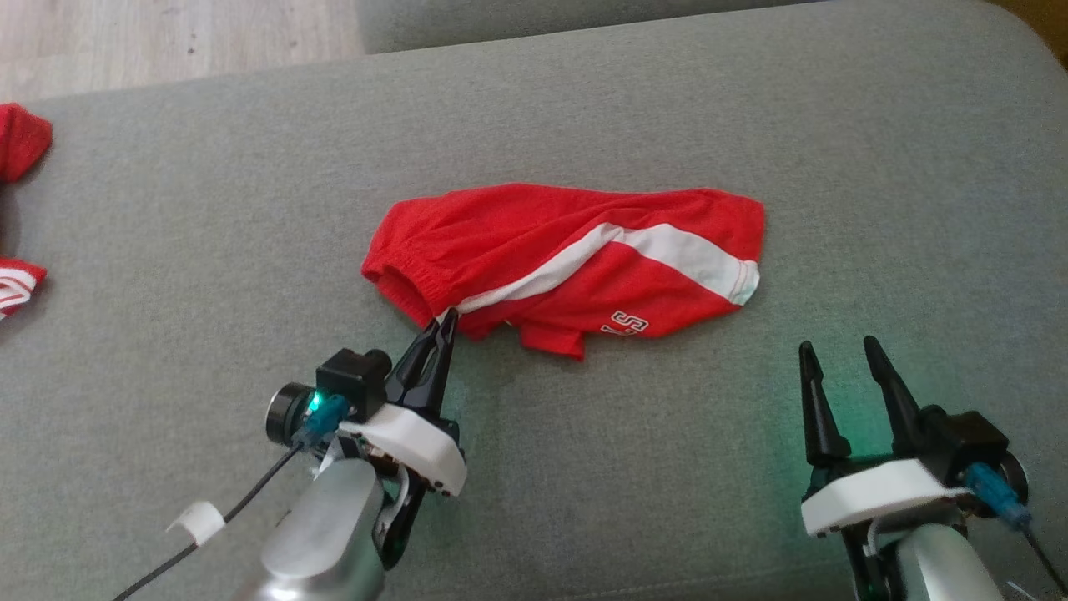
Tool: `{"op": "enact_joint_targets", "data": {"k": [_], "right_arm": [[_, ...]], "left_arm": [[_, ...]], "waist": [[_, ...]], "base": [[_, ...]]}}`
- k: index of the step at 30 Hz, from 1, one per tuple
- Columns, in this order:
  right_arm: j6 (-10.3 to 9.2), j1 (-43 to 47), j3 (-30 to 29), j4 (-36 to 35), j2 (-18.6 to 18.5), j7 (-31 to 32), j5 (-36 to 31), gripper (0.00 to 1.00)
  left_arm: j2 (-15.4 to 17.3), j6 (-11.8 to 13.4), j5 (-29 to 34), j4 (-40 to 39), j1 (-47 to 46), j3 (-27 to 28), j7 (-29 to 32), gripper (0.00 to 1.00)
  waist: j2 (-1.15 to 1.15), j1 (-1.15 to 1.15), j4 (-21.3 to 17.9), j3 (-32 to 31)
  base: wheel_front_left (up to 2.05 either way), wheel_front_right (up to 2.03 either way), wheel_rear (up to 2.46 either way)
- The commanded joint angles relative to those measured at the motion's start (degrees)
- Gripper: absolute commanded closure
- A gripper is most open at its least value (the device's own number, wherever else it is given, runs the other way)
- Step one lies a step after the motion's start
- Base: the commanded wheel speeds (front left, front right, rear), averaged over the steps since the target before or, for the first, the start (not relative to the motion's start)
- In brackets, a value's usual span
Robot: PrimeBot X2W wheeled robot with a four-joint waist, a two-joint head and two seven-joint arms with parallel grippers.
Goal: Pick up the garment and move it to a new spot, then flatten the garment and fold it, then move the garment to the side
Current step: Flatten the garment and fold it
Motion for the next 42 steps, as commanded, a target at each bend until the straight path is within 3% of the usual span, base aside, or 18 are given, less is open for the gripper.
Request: {"op": "enact_joint_targets", "data": {"k": [1, 8, 16, 35, 36, 37, 38, 41, 42], "right_arm": [[0.24, -2.6, 1.1, -1.0, -0.3, -0.5, 0.5, 0.00], [0.24, -10.3, -0.8, 4.7, -0.3, 4.3, 0.3, 0.00], [0.24, -19.7, -1.1, 18.9, -0.3, 10.7, 0.0, 0.00], [0.24, -31.2, 9.1, 37.5, -0.3, 6.7, 10.0, 0.00], [0.24, -31.6, 9.4, 38.1, -0.3, 6.3, 10.3, 0.13], [0.24, -32.0, 9.8, 38.7, -0.3, 6.1, 10.5, 0.37], [0.24, -32.4, 10.1, 39.3, -0.3, 5.8, 10.7, 0.50], [0.24, -33.3, 10.8, 41.1, -0.3, 4.9, 10.8, 0.75], [0.24, -33.3, 10.8, 41.1, -0.3, 4.9, 10.8, 0.75]], "left_arm": [[0.2, -0.1, -0.3, -2.3, -2.7, 1.6, -0.7, 1.00], [0.1, 0.8, 0.2, -7.7, -0.7, 2.1, -0.8, 1.00], [0.1, 1.0, 0.0, -11.2, 1.1, 0.7, -0.8, 1.00], [0.0, 2.3, -0.7, -12.4, 1.0, -0.5, -0.8, 1.00], [0.0, 2.3, -0.7, -12.3, 1.0, -0.4, -0.8, 1.00], [0.0, 2.3, -0.6, -12.2, 0.9, -0.4, -0.8, 1.00], [0.0, 2.3, -0.6, -12.2, 0.9, -0.4, -0.8, 1.00], [0.0, 2.3, -0.5, -11.9, 0.9, -0.2, -0.8, 1.00], [0.0, 2.3, -0.5, -11.9, 0.9, -0.2, -0.8, 1.00]], "waist": [[0.00, 0.00, 0.4, 0.1], [0.00, 0.00, 2.1, 1.0], [0.00, 0.00, 4.8, 1.1], [0.00, 0.00, 5.9, 2.5], [0.00, 0.00, 5.9, 2.5], [0.00, 0.00, 5.8, 2.6], [0.00, 0.00, 5.8, 2.6], [0.00, 0.00, 5.7, 2.5], [0.00, 0.00, 5.7, 2.5]], "base": [[0.00, 0.00, 0.00], [0.00, 0.00, 0.00], [0.00, 0.00, 0.00], [0.00, 0.00, 0.00], [0.00, 0.00, 0.00], [0.00, 0.00, 0.00], [0.00, 0.00, 0.00], [0.00, 0.00, 0.00], [0.00, 0.00, 0.00]]}}
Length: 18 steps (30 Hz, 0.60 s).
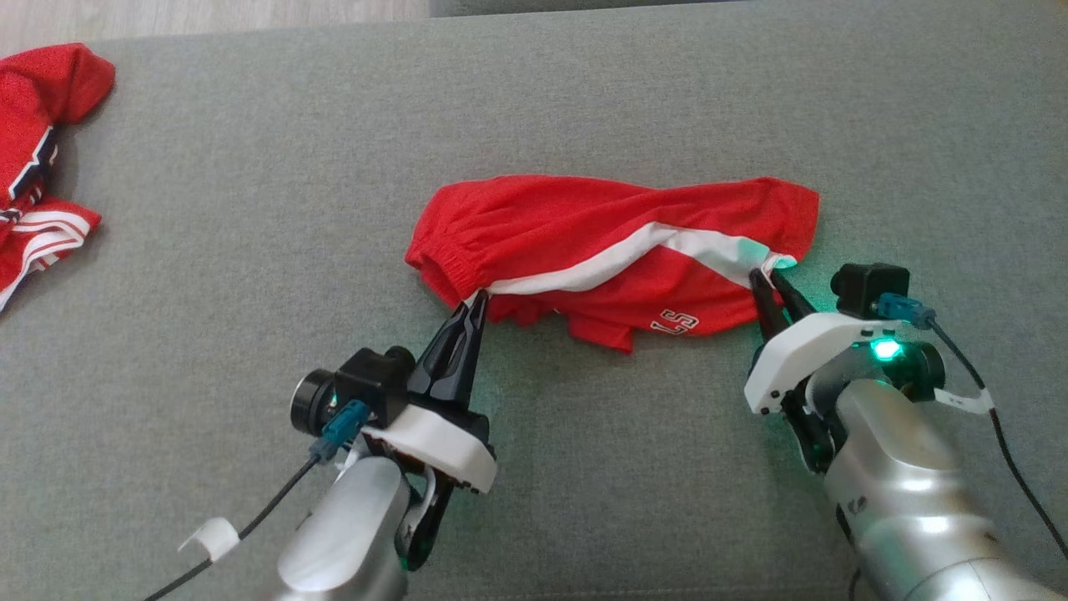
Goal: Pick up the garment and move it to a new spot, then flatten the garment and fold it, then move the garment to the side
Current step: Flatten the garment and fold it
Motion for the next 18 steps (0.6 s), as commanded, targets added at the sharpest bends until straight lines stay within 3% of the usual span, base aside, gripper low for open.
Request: {"op": "enact_joint_targets", "data": {"k": [1, 3, 6, 12, 18], "right_arm": [[0.24, -1.9, 1.6, -0.4, 0.1, -1.0, 0.2, 0.82], [0.24, -2.5, 2.1, 0.3, 0.1, -1.8, 0.1, 0.95], [0.24, -3.3, 2.3, 0.9, 0.1, -3.2, -0.6, 1.00], [0.24, -3.3, 2.7, -1.5, 0.1, -5.3, -0.6, 1.00], [0.24, -1.5, 2.3, -8.2, 0.1, -6.1, -1.3, 1.00]], "left_arm": [[0.2, 0.2, 0.0, -1.3, -1.6, 1.9, -0.7, 1.00], [0.2, 0.2, 0.1, -1.2, -1.6, 2.1, -0.7, 1.00], [0.2, 0.1, 0.2, -1.2, -1.6, 2.6, -0.7, 1.00], [0.2, 0.3, 0.6, -3.2, -0.8, 4.8, -0.7, 1.00], [1.2, 0.2, 0.6, -9.0, 1.0, 8.8, -0.7, 1.00]], "waist": [[0.00, 0.00, -0.1, 0.0], [0.00, 0.00, -0.2, -0.1], [0.00, 0.00, -0.3, -0.2], [0.00, 0.00, -0.6, -1.5], [0.00, 0.00, -0.7, -4.6]], "base": [[0.00, 0.00, 0.00], [0.00, 0.00, 0.00], [0.00, 0.00, 0.00], [0.00, 0.00, 0.00], [0.00, 0.00, 0.00]]}}
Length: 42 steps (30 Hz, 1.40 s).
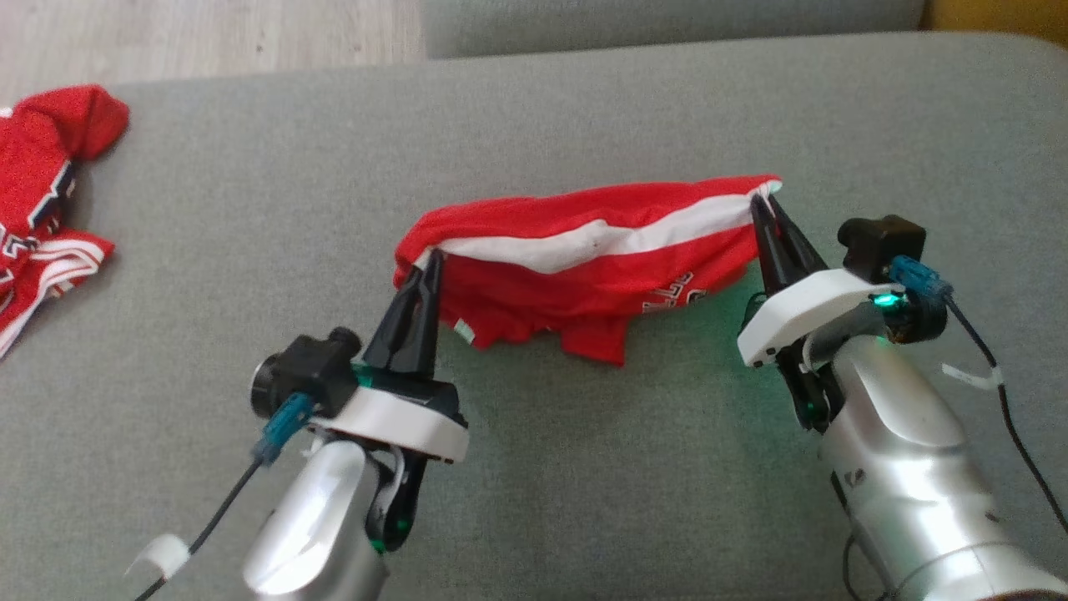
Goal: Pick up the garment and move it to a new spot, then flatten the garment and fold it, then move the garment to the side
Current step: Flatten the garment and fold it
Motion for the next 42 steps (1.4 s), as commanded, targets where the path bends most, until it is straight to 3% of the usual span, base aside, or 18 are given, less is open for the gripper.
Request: {"op": "enact_joint_targets", "data": {"k": [1, 9, 17, 24, 28, 32, 36, 42], "right_arm": [[0.24, 0.7, 0.7, -3.7, 0.1, -1.0, -0.7, 1.00], [0.24, 8.4, -2.2, -21.6, 0.1, 1.9, -3.1, 1.00], [0.24, 19.8, -7.2, -52.0, 0.1, 13.3, -5.7, 1.00], [0.24, 24.4, -8.9, -68.4, 0.1, 20.8, -6.8, 1.00], [0.24, 24.5, -8.9, -70.8, 0.1, 23.1, -6.8, 1.00], [0.24, 21.7, -8.6, -68.5, 0.1, 24.7, -5.9, 1.00], [0.24, 14.2, -7.8, -61.2, 0.1, 24.3, -5.7, 1.00], [0.24, -6.4, -8.5, -47.9, 0.1, 19.3, -7.4, 1.00]], "left_arm": [[1.1, 0.1, 0.5, -3.5, -0.3, 2.9, -0.7, 1.00], [3.9, -0.5, -2.2, -15.0, 3.5, 6.3, 0.6, 1.00], [11.5, -1.0, -5.7, -32.8, 3.1, 8.8, 12.3, 1.00], [15.4, -0.8, -8.8, -40.5, -0.1, 11.0, 20.6, 1.00], [15.7, -0.9, -10.4, -40.0, -2.1, 11.2, 23.0, 1.00], [15.6, -1.2, -12.9, -35.5, -5.5, 10.9, 25.7, 1.00], [15.9, -1.8, -13.5, -29.1, -11.1, 10.8, 26.0, 1.00], [16.3, -2.4, -11.8, -18.3, -26.7, 11.3, 22.0, 1.00]], "waist": [[0.00, 0.00, -0.1, -1.6], [0.00, 0.00, 0.1, -8.7], [0.00, 0.00, 0.2, -13.5], [0.00, 0.00, -0.1, -14.0], [0.00, 0.00, -0.2, -12.8], [0.00, 0.00, -0.7, -9.7], [0.00, 0.00, -1.8, -5.1], [0.00, 0.00, -3.4, 2.7]], "base": [[0.00, 0.00, 0.00], [0.00, 0.00, 0.00], [0.00, 0.00, 0.00], [0.00, 0.00, 0.00], [0.00, 0.00, 0.00], [0.00, 0.00, 0.00], [0.00, 0.00, 0.00], [0.00, 0.00, 0.00]]}}
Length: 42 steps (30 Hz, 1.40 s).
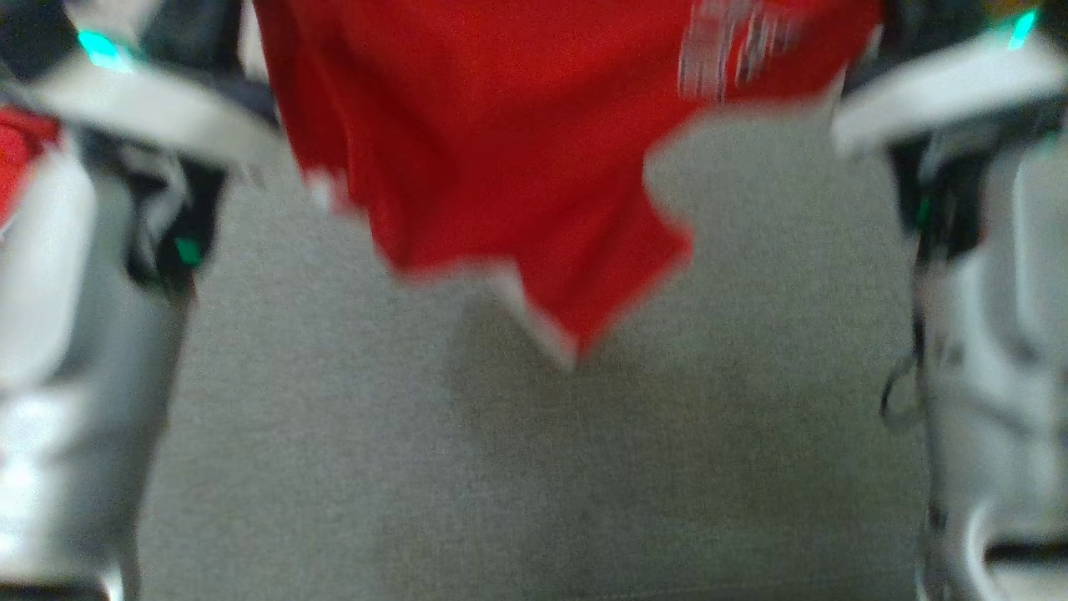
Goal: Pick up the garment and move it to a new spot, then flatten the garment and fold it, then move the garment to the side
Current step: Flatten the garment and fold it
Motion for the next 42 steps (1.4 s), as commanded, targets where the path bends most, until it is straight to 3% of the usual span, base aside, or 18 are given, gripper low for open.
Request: {"op": "enact_joint_targets", "data": {"k": [1, 5, 9, 15, 21, 31, 42], "right_arm": [[0.24, -8.2, 0.3, 1.0, 0.0, -2.4, -0.8, 1.00], [0.24, -20.2, -1.0, 9.3, 0.0, -7.9, -1.9, 1.00], [0.24, -25.1, -0.6, 14.7, 0.0, -12.4, -1.7, 1.00], [0.24, -19.9, 4.4, 20.5, 0.0, -17.2, 0.5, 1.00], [0.24, -11.2, 7.0, 23.0, 0.0, -20.1, 2.2, 1.00], [0.24, 5.8, 3.1, 14.2, 0.0, -21.4, 1.8, 1.00], [0.24, 30.7, -1.3, -2.9, 0.0, -16.9, 3.8, 1.00]], "left_arm": [[1.9, -0.3, 0.7, 1.4, -8.8, 3.3, -2.3, 1.00], [0.7, -0.5, 1.9, 8.6, -19.0, 3.3, -7.6, 1.00], [0.0, -0.7, 2.8, 14.5, -24.2, 2.0, -12.6, 1.00], [0.0, -0.8, -0.3, 20.7, -20.4, -2.8, -17.8, 1.00], [0.3, -0.8, -5.1, 19.9, -11.5, -8.2, -22.6, 1.00], [-1.2, -0.8, -5.7, 8.7, 7.2, -8.4, -23.7, 1.00], [-6.6, 0.4, -2.5, -1.7, 33.1, -5.0, -23.7, 1.00]], "waist": [[0.00, -0.03, -1.7, 4.9], [0.00, -0.03, -2.6, 8.6], [0.00, -0.03, -3.1, 12.7], [0.00, -0.03, -3.5, 17.2], [0.00, -0.03, -3.3, 17.7], [0.00, -0.03, -1.3, 10.4], [0.00, -0.03, -2.3, -2.3]], "base": [[0.00, 0.00, 0.00], [0.00, 0.00, 0.00], [0.00, 0.00, 0.00], [0.00, 0.00, 0.00], [0.00, 0.00, 0.00], [0.00, 0.00, 0.00], [0.00, 0.00, 0.00]]}}
